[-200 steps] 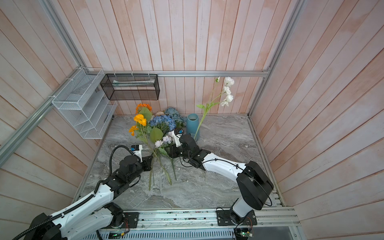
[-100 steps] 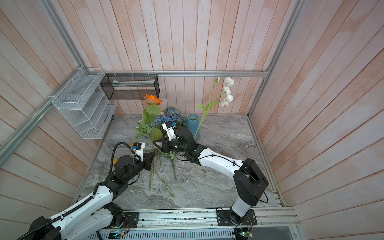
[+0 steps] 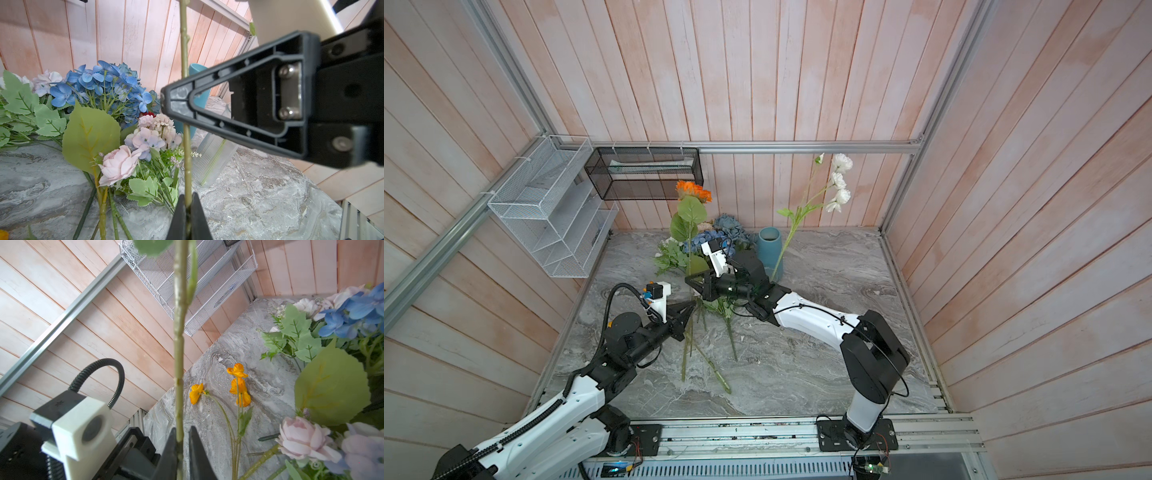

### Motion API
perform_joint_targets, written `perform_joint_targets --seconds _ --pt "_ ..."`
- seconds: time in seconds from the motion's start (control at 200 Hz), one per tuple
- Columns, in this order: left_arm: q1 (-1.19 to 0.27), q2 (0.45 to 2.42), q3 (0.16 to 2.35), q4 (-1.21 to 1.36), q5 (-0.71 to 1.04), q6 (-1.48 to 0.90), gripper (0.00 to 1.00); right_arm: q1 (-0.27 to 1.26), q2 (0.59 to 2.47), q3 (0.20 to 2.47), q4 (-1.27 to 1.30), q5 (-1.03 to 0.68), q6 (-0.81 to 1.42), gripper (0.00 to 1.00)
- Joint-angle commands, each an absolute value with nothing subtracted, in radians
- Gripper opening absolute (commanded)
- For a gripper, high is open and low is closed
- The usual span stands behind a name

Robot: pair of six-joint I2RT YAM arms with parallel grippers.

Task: Arrange the flowers into the vase
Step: 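Lift the orange gerbera with the right gripper and carry it over the clear glass vase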

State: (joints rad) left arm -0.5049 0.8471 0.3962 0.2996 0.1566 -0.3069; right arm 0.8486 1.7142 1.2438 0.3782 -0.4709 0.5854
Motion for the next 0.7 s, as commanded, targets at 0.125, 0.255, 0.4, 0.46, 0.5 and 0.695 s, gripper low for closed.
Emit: perform_joint_targets --seconds 0.125,0.255,0.4,0.46,0.5,0.695 --pt "-0.509 0.843 0.393 0.332 0.178 -0.307 0.17 0.852 1.714 1.251 0.41 -0.487 0.588 0.0" --pt "-0.509 0.832 0.393 0.331 0.142 -0.335 1.0 0.851 1.695 1.248 0.385 -0.469 0.557 0.0" --pt "-0.496 0.825 0.385 0.334 0.108 -0.365 1.0 0.843 1.648 1.248 0.322 -0.417 0.489 0.0" --pt "-0.489 0.827 0.38 0.336 0.099 -0.385 1.0 0.839 1.616 1.243 0.289 -0.372 0.458 0.0" --pt "-0.48 0.824 0.373 0.34 0.092 -0.404 1.0 0.834 1.595 1.243 0.26 -0.338 0.431 0.0" --pt "-0.413 0.813 0.319 0.407 0.095 -0.515 1.0 0.795 1.479 1.254 0.159 -0.205 0.295 0.0"
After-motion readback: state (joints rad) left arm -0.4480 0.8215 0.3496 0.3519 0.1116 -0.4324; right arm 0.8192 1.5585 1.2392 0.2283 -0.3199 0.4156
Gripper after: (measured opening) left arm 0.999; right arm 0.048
